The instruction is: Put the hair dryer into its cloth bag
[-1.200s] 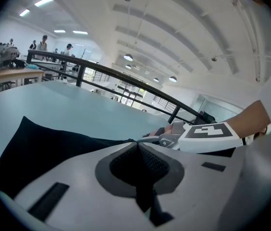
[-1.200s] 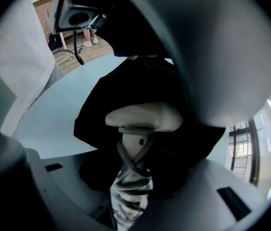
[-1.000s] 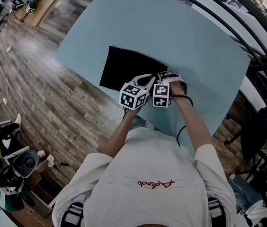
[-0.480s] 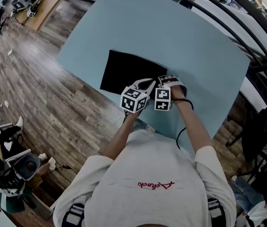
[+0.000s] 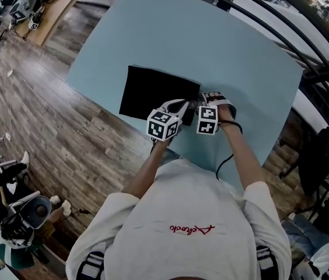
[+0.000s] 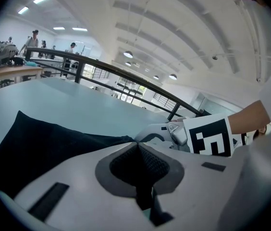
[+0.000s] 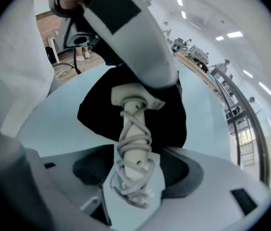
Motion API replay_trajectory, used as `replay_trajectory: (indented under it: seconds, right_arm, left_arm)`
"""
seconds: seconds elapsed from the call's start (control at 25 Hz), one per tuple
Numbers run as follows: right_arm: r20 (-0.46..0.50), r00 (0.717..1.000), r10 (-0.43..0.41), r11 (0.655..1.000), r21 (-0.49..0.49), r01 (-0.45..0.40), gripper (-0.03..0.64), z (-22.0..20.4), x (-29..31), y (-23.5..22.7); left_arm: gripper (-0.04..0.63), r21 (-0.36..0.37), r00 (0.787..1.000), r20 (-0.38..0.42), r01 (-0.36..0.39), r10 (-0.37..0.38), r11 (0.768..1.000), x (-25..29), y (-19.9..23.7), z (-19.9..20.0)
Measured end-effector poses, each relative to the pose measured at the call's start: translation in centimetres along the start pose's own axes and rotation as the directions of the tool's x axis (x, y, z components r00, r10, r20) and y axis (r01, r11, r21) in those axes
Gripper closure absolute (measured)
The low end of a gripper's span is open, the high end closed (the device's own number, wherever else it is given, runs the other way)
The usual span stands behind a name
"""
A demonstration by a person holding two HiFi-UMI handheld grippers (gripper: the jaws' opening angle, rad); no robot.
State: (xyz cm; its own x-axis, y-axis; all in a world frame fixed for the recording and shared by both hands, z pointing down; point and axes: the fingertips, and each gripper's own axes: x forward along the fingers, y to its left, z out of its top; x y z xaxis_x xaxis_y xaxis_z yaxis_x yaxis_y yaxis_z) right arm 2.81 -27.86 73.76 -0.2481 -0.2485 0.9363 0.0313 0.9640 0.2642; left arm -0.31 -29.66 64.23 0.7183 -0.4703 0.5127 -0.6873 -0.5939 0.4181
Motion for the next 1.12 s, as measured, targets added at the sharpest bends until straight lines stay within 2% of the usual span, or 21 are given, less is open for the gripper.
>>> replay_trajectory:
  seconds: [0.12,0.24,0.52,0.64,1.08,1.12]
  right_arm:
    - [-0.028,1.0,-0.005,0.999,0.038,0.006,0.325,-2.4,-0.3,-0.1]
    - [-0.017,1.0,0.0,0.995,0.101,0.002,0.325,-3.7,-0.7,0.1]
    - [-0.005,0.998,0.06,0.992,0.112,-0.059,0.319,-3.9,-0.6,1.2]
    - [-0.035,0.995,0.091,0.99,0.115,-0.087,0.296,-4.9,-0.4,1.7]
    - [-0.047,0.994,0.102,0.981,0.168,-0.093,0.296,-6.0,-0.1,1.4]
    - [-0.051,0.994,0.097,0.982,0.165,-0.088,0.322,-6.2,-0.1,1.5]
  left_arm:
    - [0.583,0.001,1.0,-0.007,0.001,-0.001,1.0,0.3,-0.2,-0.2]
    - [0.583,0.004,1.0,-0.011,-0.002,0.002,1.0,0.7,-0.8,-0.4]
    - [0.583,0.011,1.0,-0.011,-0.005,0.005,1.0,0.8,-1.0,-0.3]
    - [0.583,0.01,1.0,-0.013,-0.003,0.003,1.0,0.7,-0.9,-0.4]
    - [0.583,0.017,1.0,-0.015,0.0,0.0,1.0,0.8,-0.8,-0.1]
    - [0.583,0.018,1.0,-0.015,-0.001,0.001,1.0,0.8,-0.9,-0.1]
